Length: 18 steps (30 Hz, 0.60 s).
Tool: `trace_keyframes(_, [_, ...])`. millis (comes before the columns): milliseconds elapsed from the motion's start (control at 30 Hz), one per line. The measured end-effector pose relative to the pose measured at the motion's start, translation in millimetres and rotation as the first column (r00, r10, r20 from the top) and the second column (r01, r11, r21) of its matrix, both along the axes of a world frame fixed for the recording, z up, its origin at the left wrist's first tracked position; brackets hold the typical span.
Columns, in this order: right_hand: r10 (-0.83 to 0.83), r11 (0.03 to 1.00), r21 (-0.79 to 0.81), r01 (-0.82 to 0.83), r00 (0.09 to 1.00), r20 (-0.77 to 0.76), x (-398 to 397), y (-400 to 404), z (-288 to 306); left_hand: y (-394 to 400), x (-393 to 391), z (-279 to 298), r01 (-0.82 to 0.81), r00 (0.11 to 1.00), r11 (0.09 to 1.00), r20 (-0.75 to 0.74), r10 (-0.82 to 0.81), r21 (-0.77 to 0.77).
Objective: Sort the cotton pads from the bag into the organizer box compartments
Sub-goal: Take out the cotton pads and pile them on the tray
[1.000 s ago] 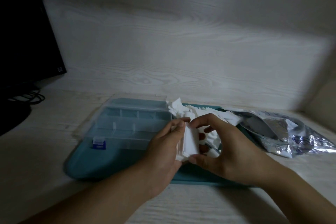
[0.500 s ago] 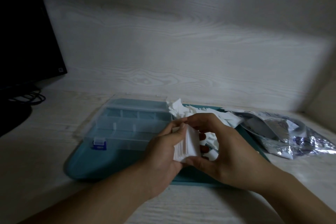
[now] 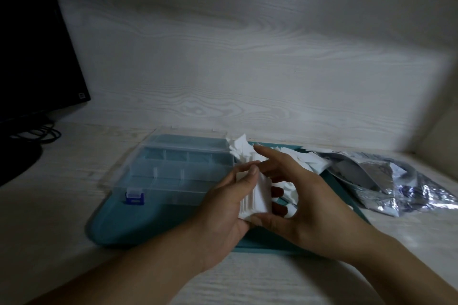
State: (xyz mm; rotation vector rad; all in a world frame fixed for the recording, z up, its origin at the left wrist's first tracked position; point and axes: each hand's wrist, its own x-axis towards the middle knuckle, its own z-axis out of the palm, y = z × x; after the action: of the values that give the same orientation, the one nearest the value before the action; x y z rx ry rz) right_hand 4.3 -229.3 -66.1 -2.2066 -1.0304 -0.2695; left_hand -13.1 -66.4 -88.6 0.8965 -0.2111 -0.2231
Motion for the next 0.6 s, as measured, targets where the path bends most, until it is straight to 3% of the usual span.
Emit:
trace_keyframes(300, [-0.011,0.998,-0.055,0.017,0.995,0.103,-4.7,6.1,-7.7,1.3,1.7,-9.1,-0.053,0.995,0.967,0.092,0.031,0.25])
trace_keyframes(600, [-0.045,0.996,-0.058,0.061,0.966,0.256,-6.9,15.9,-16.4,-4.9,-1.7,-4.8,-0.136,0.988,0.941,0.113,0.105,0.309])
